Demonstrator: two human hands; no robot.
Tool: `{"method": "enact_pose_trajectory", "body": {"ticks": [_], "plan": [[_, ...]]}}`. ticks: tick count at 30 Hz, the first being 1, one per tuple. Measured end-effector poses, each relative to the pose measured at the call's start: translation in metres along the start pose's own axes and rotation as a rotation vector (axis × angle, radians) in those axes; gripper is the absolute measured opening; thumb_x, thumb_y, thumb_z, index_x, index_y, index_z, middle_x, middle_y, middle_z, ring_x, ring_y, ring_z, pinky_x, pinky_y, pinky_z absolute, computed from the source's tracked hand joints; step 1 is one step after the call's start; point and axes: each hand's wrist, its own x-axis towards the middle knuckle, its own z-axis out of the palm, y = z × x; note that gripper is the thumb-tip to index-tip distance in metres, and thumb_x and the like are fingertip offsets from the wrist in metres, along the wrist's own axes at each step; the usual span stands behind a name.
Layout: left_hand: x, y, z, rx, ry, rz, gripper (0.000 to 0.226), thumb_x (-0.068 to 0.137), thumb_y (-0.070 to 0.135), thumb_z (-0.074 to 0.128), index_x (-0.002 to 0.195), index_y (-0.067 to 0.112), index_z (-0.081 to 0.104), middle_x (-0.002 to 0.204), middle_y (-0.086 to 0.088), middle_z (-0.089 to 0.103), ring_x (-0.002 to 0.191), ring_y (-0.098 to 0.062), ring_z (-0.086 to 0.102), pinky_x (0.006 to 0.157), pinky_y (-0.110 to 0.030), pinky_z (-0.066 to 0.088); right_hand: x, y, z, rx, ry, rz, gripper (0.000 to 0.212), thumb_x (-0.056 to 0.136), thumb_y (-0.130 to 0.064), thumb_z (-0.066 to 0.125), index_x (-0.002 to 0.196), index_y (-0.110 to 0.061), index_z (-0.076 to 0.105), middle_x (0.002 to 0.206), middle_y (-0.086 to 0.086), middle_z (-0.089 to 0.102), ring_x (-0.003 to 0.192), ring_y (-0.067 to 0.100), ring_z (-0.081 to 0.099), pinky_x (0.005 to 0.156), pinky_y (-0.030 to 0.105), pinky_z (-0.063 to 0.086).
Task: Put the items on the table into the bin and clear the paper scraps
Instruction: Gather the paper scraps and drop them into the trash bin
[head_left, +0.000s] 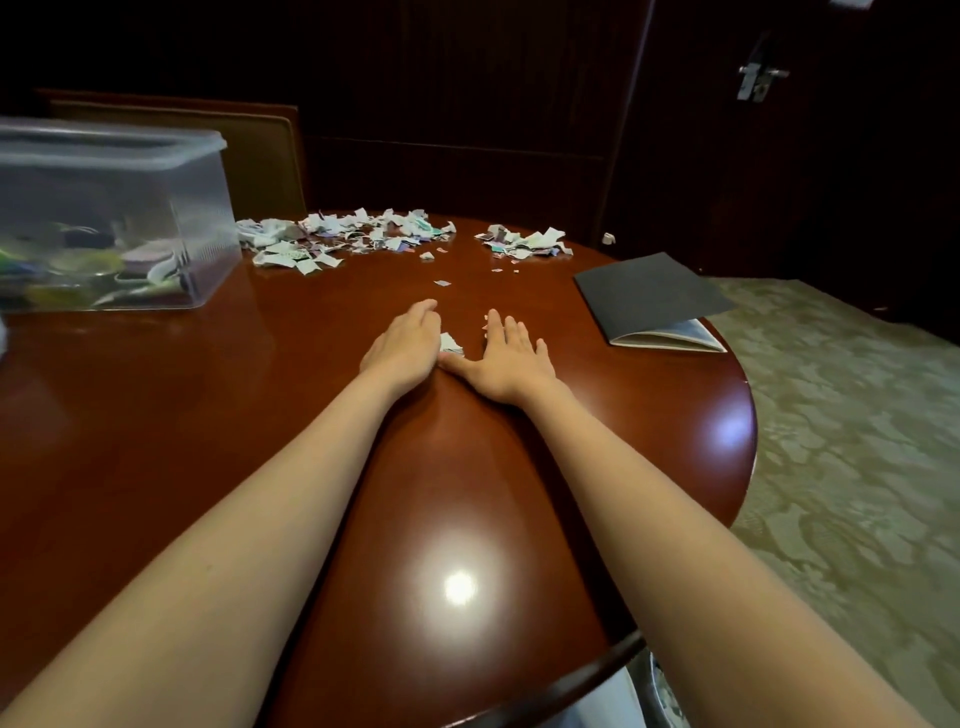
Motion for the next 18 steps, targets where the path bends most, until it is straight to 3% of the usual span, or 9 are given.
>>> {"method": "enact_pose_trajectory", "body": {"ticks": [14, 18], "plan": [[0.045, 0.011, 0.015, -0.242, -0.129, 0.092, 0.048, 0.101, 0.031, 0.014, 0.147, 0.025, 0.026, 0.153, -0.002, 0.028, 0.14, -0.02, 0.029, 0.116, -0.038, 0.021, 0.058, 0.01, -0.005, -0.096, -0.007, -0.111, 0.061, 0.1, -0.044, 0.024, 0.15, -0.011, 0.013, 0.158, 0.005, 0.011, 0.146, 0.022, 0.006, 0.116, 0.047, 0.004], [0.072, 0.015, 0.022, -0.321, -0.126, 0.08, 0.048, 0.1, 0.03, 0.015, 0.146, 0.025, 0.026, 0.152, -0.003, 0.03, 0.138, -0.019, 0.032, 0.115, -0.035, 0.024, 0.082, 0.016, -0.009, -0.063, -0.009, -0.178, 0.054, 0.102, -0.036, 0.025, 0.149, -0.011, 0.017, 0.158, 0.005, 0.014, 0.146, 0.019, 0.011, 0.117, 0.042, 0.005]]}}
